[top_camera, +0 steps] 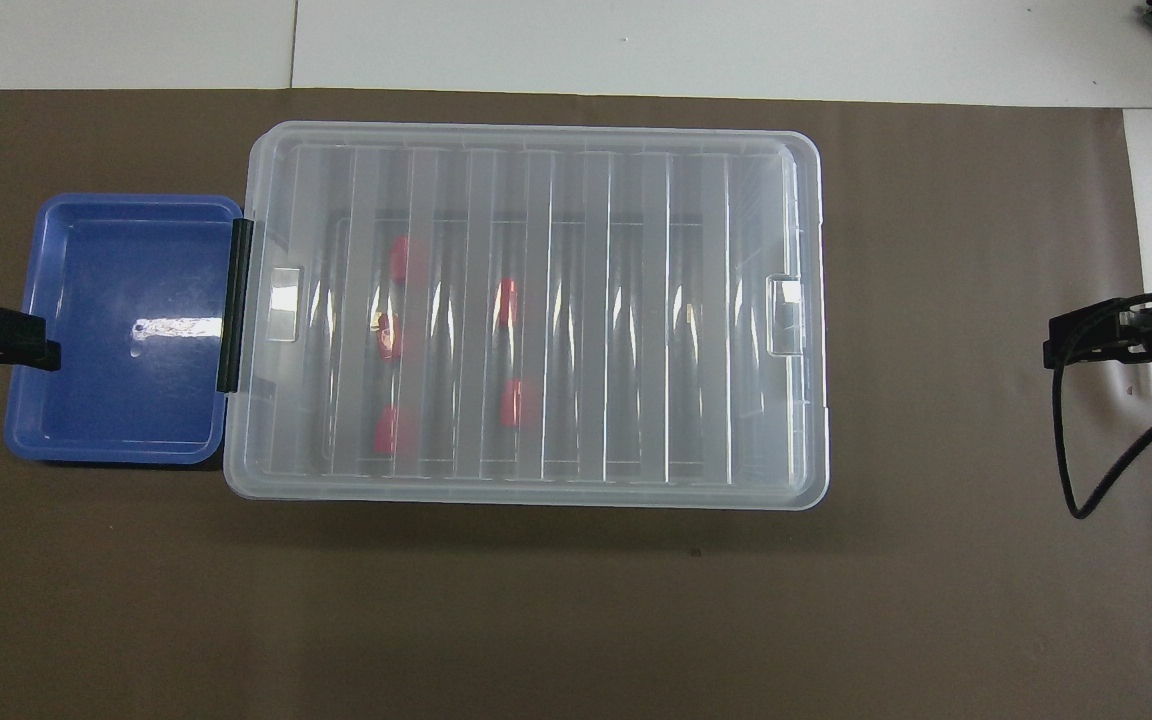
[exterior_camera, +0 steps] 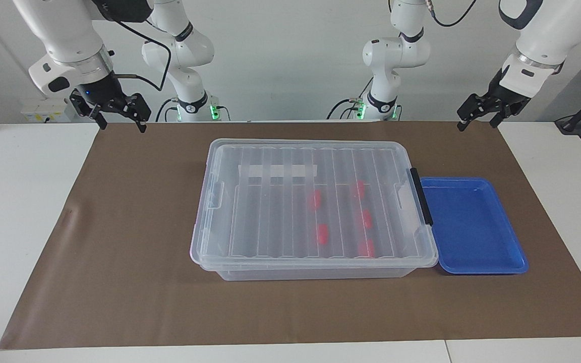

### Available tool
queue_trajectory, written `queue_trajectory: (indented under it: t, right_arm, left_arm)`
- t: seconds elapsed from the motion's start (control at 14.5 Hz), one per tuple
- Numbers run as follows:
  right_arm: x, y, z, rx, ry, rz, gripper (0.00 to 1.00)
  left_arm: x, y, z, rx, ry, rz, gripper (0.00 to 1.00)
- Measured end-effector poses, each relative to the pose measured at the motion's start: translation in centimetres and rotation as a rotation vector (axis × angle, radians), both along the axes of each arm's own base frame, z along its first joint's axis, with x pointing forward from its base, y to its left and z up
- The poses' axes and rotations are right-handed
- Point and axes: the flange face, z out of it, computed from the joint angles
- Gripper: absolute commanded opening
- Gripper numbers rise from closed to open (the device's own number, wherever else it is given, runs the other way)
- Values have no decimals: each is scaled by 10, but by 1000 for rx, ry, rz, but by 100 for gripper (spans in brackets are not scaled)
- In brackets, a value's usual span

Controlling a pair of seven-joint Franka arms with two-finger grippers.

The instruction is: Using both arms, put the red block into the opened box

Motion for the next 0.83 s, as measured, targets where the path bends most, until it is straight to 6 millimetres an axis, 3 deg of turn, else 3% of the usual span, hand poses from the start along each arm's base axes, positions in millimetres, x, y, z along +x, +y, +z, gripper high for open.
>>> queue_trajectory:
  t: [0.83]
  right_arm:
    - [0,0,0,0,1,0,100]
  left_arm:
    - [0,-7,0,14,-1,-14,100]
